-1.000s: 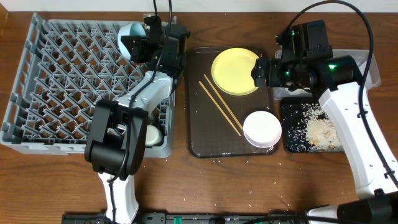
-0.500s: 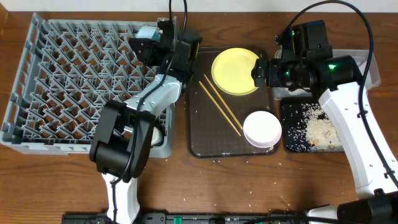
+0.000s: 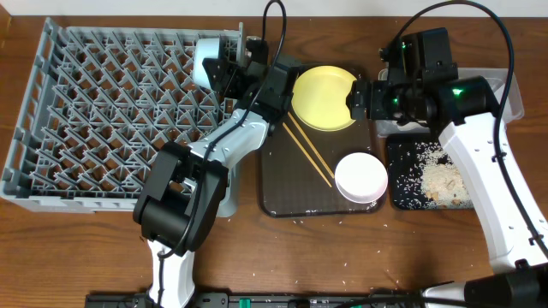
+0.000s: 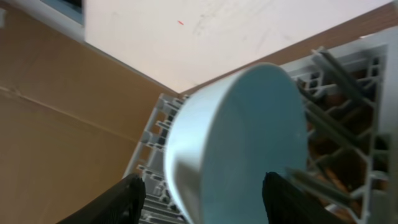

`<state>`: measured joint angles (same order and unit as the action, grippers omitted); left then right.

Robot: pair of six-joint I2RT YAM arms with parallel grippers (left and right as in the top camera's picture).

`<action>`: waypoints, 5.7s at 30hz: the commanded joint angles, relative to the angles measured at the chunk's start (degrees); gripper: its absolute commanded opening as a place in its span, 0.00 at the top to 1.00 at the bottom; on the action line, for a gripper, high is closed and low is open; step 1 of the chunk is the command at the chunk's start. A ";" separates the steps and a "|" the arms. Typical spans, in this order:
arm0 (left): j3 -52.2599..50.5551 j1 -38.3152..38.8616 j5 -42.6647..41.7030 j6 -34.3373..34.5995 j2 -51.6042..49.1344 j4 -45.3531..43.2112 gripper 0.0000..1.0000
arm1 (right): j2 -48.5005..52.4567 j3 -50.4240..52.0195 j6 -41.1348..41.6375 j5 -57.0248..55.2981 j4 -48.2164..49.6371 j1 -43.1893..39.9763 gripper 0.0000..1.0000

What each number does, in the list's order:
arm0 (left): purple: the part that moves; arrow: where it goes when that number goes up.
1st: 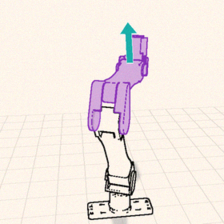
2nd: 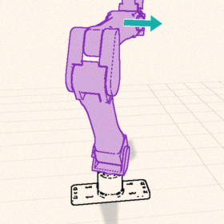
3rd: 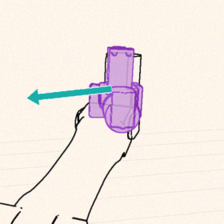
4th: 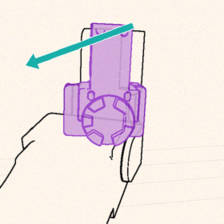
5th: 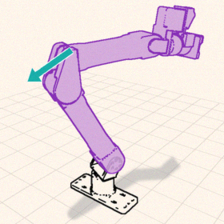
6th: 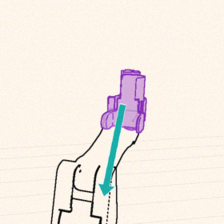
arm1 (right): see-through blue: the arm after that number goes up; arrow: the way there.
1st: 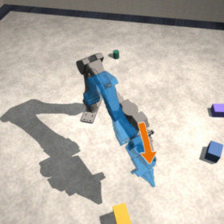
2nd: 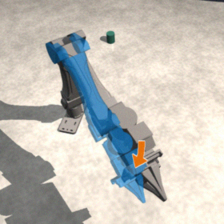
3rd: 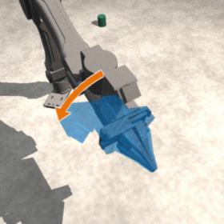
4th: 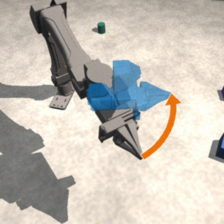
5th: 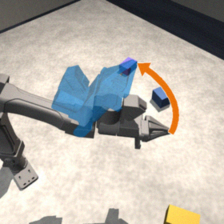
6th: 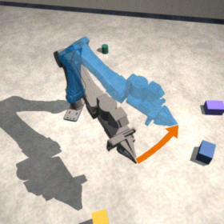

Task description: Sort waste into correct bins and load items into the dishwasher

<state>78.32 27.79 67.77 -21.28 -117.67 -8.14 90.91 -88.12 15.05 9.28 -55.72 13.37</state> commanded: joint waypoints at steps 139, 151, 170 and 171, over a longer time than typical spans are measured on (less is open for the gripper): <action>18.97 -20.41 -62.36 23.41 1.49 30.77 0.17 | 0.17 0.11 0.33 -0.26 -0.04 -0.11 0.01; 18.99 -20.41 -62.07 23.45 1.66 30.75 0.50 | 0.17 0.11 0.33 -0.26 -0.04 -0.11 0.01; 18.21 -16.68 -42.82 22.86 3.43 37.13 0.53 | 0.17 0.11 0.33 -0.26 -0.04 -0.11 0.01; 18.08 -16.68 -42.82 23.04 3.41 37.66 0.53 | 0.17 0.09 0.33 -0.26 -0.04 -0.11 0.01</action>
<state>96.84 11.00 23.38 1.45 -115.83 28.25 90.91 -88.12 15.05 9.19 -55.72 13.37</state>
